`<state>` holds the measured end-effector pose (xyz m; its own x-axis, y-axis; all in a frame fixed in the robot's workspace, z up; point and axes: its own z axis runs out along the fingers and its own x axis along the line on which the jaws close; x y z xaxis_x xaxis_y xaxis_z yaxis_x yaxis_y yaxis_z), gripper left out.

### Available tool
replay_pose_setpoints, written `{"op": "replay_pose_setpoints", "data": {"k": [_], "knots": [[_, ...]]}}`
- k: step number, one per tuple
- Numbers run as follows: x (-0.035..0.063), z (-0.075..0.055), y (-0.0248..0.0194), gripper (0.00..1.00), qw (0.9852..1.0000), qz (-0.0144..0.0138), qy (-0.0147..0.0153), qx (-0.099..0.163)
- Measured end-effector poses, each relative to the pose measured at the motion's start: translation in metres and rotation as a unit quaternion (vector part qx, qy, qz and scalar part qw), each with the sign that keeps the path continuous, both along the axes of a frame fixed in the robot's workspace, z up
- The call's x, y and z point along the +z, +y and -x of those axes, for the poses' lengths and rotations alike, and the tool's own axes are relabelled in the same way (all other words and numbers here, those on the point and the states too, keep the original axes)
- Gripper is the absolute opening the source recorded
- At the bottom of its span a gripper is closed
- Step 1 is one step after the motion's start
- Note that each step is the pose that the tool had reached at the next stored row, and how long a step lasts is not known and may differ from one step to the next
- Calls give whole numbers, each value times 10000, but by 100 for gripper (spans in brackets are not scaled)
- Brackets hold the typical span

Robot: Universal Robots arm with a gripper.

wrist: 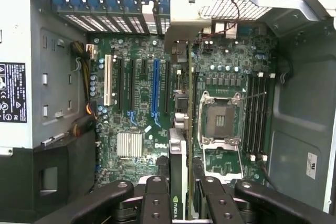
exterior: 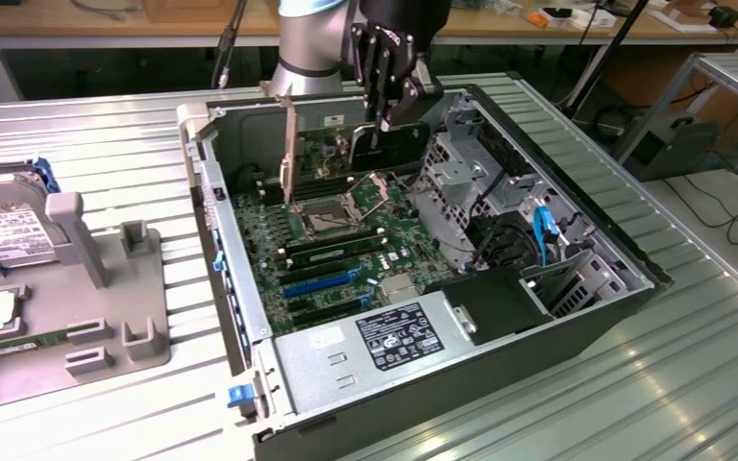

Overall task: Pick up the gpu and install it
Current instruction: 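Insert the gpu into the slot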

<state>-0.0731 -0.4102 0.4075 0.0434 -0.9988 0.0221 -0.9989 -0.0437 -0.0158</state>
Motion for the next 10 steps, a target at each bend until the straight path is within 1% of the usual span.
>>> {"op": "replay_pose_setpoints", "data": {"k": [3,4,7,10], "knots": [[-1,0,0,27,10000,0,0,-12],[-1,0,0,27,10000,0,0,-58],[-3,0,0,27,9995,-1,-1,-311],[-2,0,0,27,9995,0,0,-313]]}}
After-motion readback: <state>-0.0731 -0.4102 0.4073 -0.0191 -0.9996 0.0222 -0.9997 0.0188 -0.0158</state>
